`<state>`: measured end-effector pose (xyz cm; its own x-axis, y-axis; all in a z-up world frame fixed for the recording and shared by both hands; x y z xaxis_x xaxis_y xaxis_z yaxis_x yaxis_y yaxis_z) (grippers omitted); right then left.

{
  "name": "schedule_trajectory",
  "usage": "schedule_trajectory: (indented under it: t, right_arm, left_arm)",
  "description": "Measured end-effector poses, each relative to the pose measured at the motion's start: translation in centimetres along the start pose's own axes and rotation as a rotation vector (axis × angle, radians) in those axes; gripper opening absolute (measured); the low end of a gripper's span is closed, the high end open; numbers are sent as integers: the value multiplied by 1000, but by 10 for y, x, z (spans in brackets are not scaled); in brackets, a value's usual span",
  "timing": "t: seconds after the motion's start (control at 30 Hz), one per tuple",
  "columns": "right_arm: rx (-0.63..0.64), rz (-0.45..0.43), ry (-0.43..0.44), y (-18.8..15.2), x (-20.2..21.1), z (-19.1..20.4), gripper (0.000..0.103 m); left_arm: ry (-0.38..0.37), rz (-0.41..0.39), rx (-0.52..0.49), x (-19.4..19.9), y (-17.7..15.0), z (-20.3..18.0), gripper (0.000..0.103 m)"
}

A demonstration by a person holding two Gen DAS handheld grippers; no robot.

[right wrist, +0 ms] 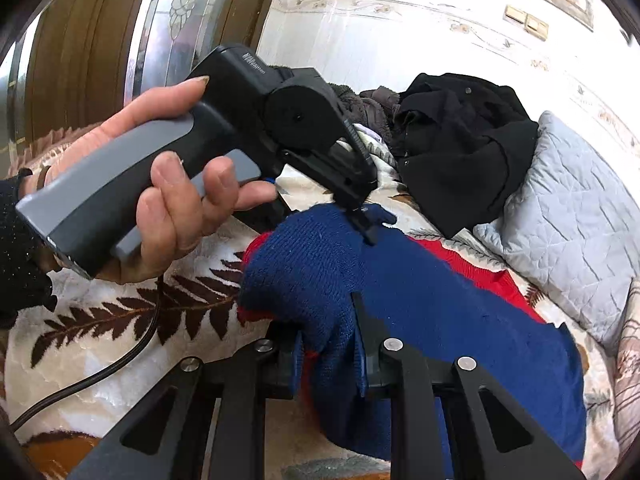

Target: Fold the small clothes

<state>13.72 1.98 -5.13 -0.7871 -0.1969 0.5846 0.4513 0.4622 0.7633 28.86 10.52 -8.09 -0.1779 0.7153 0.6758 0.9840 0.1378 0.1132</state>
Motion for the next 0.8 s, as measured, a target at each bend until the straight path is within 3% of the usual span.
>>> schedule_trajectory:
  t: [0.13, 0.4, 0.7, 0.8]
  right_arm:
    - [-38, -41, 1, -2, 17, -8, 15]
    - [-180, -110, -35, -7, 55, -61, 11]
    - [-352, -109, -27, -32, 93, -139, 10]
    - [-488, -109, -13, -55, 104, -173, 10]
  left_arm:
    - [-20, -31, 11, 10, -4, -14, 19]
    - [-4, -62, -72, 10, -18, -87, 19]
    - [16, -48, -160, -20, -38, -171, 19]
    - [28, -21, -203, -46, -48, -204, 19]
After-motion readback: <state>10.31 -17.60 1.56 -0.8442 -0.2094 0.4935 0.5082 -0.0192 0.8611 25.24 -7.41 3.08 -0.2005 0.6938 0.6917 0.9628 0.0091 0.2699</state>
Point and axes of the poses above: each gripper's, at about its wrist camera, not at the fingertips, and x roughly against the way its jaws point, z to its left, y to its top, the point moved 5 cm from there along -x, roughly the way its jaws point, and after that the axes turned 4 degrees about z, right-handed, at the moved point
